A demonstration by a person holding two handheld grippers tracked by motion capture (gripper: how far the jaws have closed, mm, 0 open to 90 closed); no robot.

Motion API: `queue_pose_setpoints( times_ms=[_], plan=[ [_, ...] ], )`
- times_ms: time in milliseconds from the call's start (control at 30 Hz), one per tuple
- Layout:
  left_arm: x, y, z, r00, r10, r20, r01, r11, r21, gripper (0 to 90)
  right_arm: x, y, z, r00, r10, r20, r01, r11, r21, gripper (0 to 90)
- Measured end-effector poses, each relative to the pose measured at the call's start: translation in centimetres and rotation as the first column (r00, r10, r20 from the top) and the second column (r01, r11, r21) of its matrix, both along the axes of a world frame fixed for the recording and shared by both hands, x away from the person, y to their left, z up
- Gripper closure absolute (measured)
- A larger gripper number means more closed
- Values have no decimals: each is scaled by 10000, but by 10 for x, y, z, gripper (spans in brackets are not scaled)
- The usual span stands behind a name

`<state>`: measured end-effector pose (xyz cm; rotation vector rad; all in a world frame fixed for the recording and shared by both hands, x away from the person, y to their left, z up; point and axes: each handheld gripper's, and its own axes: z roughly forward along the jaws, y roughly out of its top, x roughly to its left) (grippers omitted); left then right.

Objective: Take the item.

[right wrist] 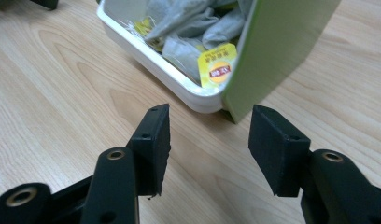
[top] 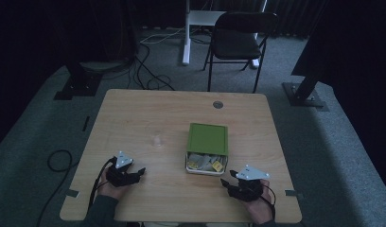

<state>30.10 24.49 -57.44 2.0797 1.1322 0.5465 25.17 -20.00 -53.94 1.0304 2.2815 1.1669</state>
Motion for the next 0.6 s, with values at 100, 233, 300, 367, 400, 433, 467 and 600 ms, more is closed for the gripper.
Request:
queue_pose_setpoints(
  times_ms=[100, 233, 300, 367, 400, 433, 467, 600],
  plan=[
    [0, 0, 0, 10000, -3, -1, 3, 10000, -2, 345, -1, 1, 1, 9999, 144, 32, -144, 9999, 91, 505],
    [0, 0, 0, 10000, 1, 1, -1, 10000, -1, 344, -2, 3, 2, 9995, 297, 84, -298, 9995, 70, 521],
    [0, 0, 0, 10000, -2, 1, 2, 10000, 3, 345, -4, 8, 4, 9985, 533, 143, -533, 9986, 56, 538],
    [0, 0, 0, 10000, 1, 2, -1, 10000, -1, 345, -6, 11, 5, 9976, 670, 180, -671, 9977, 57, 544],
    [0, 0, 0, 10000, 1, 2, -1, 10000, -1, 345, -6, 13, 6, 9970, 732, 245, -733, 9973, 54, 547],
    [0, 0, 0, 10000, 0, 2, 0, 10000, -2, 345, -6, 13, 6, 9970, 732, 245, -733, 9973, 54, 547],
    [0, 0, 0, 10000, 0, 2, 0, 10000, -2, 344, -6, 13, 6, 9970, 732, 245, -733, 9973, 54, 547],
    [0, 0, 0, 10000, 0, 1, 0, 10000, 1, 345, -5, 20, 11, 9944, 977, 394, -988, 9948, 264, 535]
  ],
)
